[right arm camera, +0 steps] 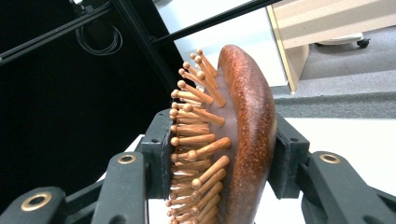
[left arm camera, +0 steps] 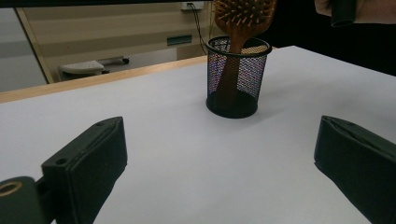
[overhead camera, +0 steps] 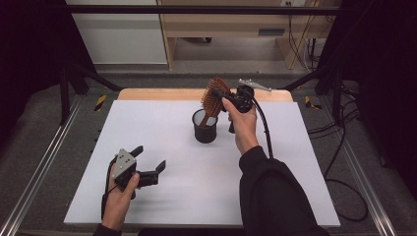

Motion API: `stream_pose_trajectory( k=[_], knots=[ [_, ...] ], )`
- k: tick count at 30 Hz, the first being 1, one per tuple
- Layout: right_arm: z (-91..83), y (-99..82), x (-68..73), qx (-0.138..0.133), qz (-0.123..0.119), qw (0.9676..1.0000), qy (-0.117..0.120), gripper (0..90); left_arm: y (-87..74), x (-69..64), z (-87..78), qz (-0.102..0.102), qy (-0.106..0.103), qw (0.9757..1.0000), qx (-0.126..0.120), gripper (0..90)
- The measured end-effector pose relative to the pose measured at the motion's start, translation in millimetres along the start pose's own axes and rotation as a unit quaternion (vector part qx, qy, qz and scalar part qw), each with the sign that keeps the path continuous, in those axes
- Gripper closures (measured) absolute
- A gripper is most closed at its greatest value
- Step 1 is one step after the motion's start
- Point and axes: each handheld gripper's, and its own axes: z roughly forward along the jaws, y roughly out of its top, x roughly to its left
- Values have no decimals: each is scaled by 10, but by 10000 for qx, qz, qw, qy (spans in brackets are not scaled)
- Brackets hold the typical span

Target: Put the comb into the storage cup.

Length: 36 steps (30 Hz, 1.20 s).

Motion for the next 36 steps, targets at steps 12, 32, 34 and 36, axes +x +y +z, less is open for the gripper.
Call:
stream_pose_trajectory(
  k=[12,32,34,36],
  knots=[
    [6,5,-10,19,-4,10000,7,507,1,-1,0,-4,1,10000,-2,27],
    [-43,37,-44,155,-36,9998,77,512,-1,-7,7,14,-5,10000,24,27],
    [-48,41,-43,179,-11,9998,81,512,-4,-11,14,10,-2,10000,41,26],
    [-47,41,-51,208,1,9997,93,512,-3,-13,14,20,-10,10000,37,27]
  ],
)
